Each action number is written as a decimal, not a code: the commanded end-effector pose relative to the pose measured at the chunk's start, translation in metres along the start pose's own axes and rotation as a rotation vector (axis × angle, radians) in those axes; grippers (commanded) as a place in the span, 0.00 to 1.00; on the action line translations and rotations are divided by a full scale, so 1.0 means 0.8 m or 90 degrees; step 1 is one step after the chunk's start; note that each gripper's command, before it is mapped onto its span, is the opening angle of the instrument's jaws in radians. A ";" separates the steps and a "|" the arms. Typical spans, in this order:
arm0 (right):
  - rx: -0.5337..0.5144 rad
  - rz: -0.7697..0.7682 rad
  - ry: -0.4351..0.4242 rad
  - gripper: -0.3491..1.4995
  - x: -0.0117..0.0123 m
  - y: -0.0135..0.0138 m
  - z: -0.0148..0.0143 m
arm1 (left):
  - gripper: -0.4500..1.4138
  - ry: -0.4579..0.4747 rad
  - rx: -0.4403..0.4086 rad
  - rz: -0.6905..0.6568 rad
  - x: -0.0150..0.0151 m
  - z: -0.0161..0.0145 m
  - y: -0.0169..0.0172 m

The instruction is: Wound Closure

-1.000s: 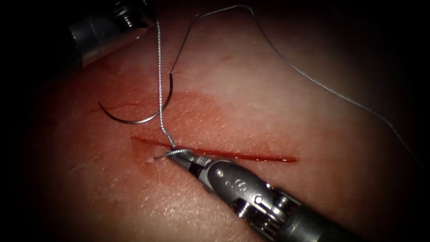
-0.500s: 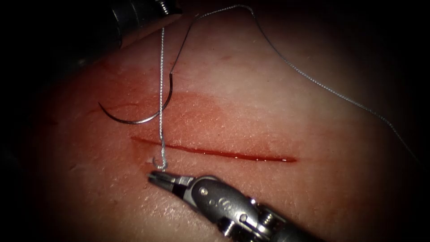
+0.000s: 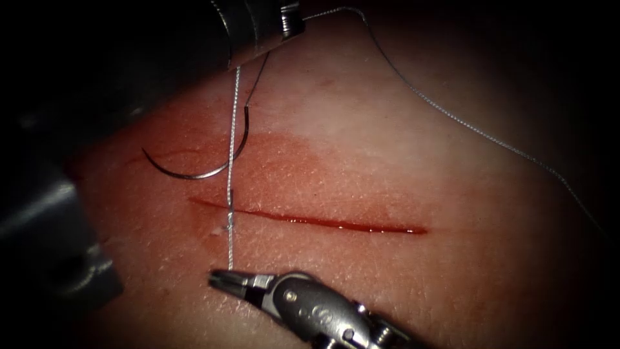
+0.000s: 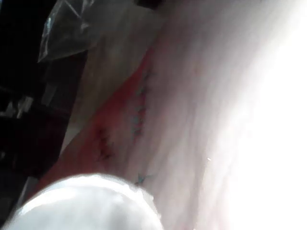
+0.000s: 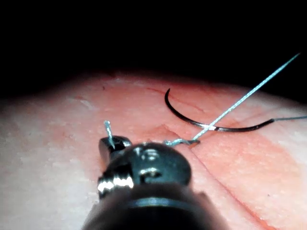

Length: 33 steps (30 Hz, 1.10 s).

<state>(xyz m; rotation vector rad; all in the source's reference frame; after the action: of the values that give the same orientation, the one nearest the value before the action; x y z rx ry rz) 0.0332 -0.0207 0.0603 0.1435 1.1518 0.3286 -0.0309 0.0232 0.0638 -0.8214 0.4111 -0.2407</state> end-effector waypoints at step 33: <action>0.080 0.041 0.022 0.00 0.0014 -0.0056 -0.0015 | 0.00 0.071 -0.024 0.011 0.0038 0.0012 0.0001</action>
<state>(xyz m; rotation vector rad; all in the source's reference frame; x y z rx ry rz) 0.0329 -0.0255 0.0581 0.2944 1.1995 0.3215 -0.0275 0.0216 0.0644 -0.8406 0.5356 -0.2554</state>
